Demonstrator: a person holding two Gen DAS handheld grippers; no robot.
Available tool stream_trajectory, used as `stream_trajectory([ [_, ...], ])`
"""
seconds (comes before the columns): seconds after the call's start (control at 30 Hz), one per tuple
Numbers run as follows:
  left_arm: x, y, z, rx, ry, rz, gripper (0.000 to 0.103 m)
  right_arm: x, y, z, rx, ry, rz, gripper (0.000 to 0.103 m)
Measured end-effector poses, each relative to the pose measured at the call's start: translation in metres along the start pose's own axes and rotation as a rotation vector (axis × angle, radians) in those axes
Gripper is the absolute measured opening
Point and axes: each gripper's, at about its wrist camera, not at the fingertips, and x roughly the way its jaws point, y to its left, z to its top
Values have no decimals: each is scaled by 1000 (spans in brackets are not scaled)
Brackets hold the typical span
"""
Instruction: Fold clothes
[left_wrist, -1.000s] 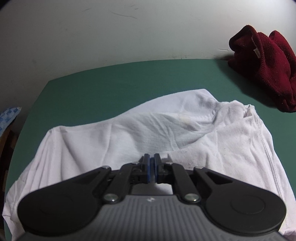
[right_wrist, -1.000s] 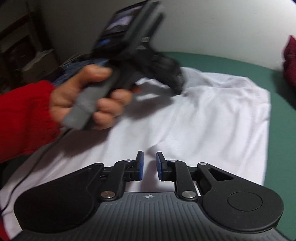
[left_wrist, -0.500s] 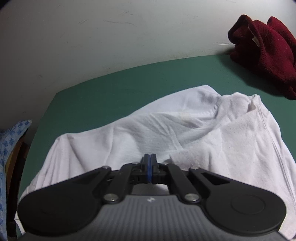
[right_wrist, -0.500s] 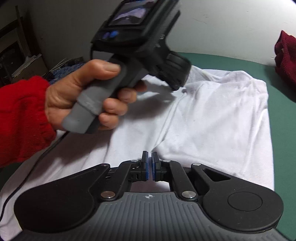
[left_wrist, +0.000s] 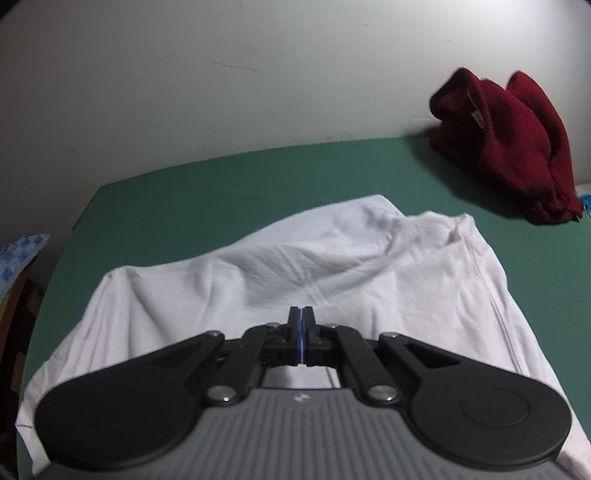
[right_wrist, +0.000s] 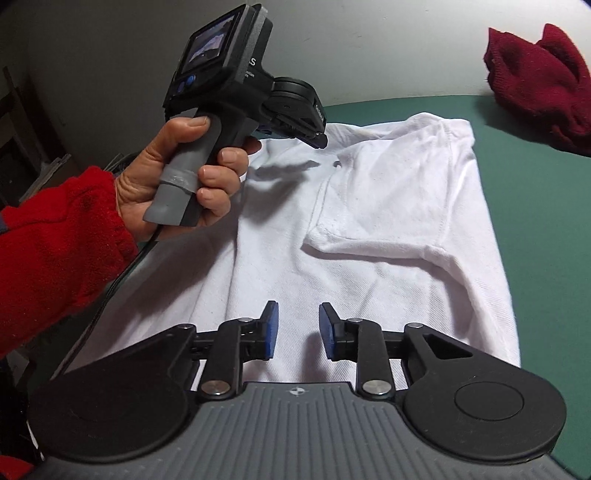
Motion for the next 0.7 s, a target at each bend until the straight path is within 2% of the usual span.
stream_trajectory([
  [0.07, 10, -13, -7, 37, 29, 27, 0, -6, 3, -6, -13, 4, -26, 18],
  [0.1, 11, -18, -11, 59, 16, 56, 5, -10, 5, -9, -21, 7, -38, 18],
  [0.17, 9, -20, -14, 80, 10, 94, 7, -22, 10, -17, -31, 0, -65, 17],
  [0.2, 6, -19, -15, 81, 11, 104, 4, -28, 13, -21, -33, -10, -74, 16],
  [0.27, -7, -13, -17, 72, -4, 100, 0, -38, 20, -27, -43, -44, -105, 7],
  [0.33, -27, -7, -22, 61, -30, 85, 0, -46, 27, -34, -57, -68, -143, 0],
  [0.5, -77, 12, -53, -25, -57, -43, 0, -60, 47, -49, -87, -111, -208, 2],
  [0.53, -87, 13, -60, -38, -63, -60, 7, -64, 49, -52, -73, -128, -222, 9],
  [0.57, -96, 14, -67, -46, -66, -72, 14, -68, 51, -55, -55, -146, -235, 23],
  [0.6, -103, 12, -74, -37, -56, -70, 35, -72, 53, -57, -38, -164, -248, 35],
  [0.63, -109, 9, -80, -24, -49, -65, 66, -75, 53, -59, -12, -179, -263, 57],
  [0.67, -116, 7, -87, -9, -56, -63, 73, -78, 53, -61, 17, -193, -278, 63],
  [0.7, -121, 6, -94, 13, -59, -69, 73, -81, 54, -63, 45, -206, -293, 62],
])
